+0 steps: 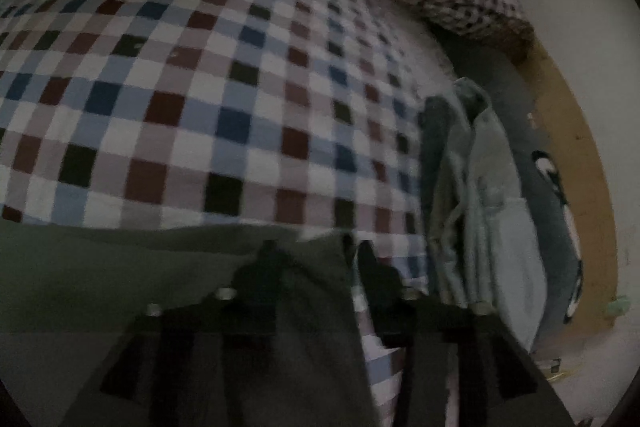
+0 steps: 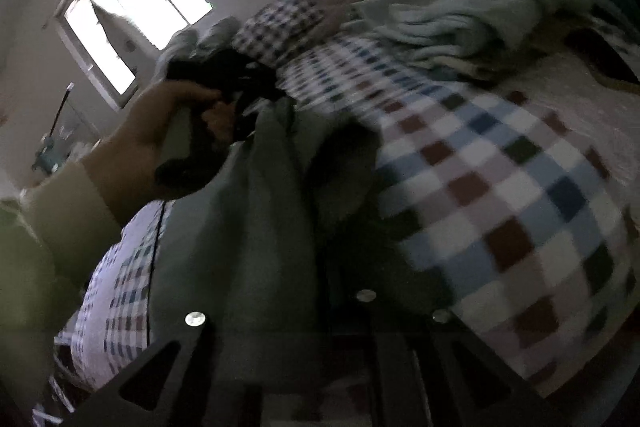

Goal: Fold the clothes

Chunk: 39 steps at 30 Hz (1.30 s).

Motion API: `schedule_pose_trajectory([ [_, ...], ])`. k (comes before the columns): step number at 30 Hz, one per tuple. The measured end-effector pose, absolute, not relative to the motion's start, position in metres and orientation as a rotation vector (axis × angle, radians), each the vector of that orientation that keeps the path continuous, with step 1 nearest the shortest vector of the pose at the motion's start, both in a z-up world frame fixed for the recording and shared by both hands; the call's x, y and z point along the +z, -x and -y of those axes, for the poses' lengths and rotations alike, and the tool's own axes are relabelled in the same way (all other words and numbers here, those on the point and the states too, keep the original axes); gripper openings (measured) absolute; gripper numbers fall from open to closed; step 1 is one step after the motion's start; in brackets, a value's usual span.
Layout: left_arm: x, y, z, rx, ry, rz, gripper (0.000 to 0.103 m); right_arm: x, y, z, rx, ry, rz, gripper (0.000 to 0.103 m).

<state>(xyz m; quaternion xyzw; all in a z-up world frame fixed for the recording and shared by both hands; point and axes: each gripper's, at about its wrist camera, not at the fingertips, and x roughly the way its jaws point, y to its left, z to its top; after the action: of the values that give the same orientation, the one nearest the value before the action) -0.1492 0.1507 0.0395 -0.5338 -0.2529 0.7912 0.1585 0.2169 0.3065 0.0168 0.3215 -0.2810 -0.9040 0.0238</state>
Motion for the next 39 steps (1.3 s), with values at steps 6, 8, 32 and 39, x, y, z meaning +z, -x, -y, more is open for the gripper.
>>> schedule_pose_trajectory([
  [6, 0.079, 0.139, -0.126, 2.27, 1.323, 0.732, 0.071, 0.013, -0.228, -0.353, -2.917, -1.063, 0.994, 0.011],
  [8, 0.092, 0.131, -0.105, 2.316, 1.274, 0.693, 0.071, 0.016, -0.229, -0.359, -2.934, -1.068, 0.98, 0.011],
  [32, 0.008, 0.08, 0.058, 2.264, 1.317, 0.796, 0.055, 0.06, -0.012, -0.325, -2.434, -1.193, 0.454, 0.047],
  [39, -0.007, 0.078, 0.066, 2.255, 1.259, 0.911, 0.015, 0.026, 0.06, -0.316, -2.356, -1.336, 0.471, 0.045],
])
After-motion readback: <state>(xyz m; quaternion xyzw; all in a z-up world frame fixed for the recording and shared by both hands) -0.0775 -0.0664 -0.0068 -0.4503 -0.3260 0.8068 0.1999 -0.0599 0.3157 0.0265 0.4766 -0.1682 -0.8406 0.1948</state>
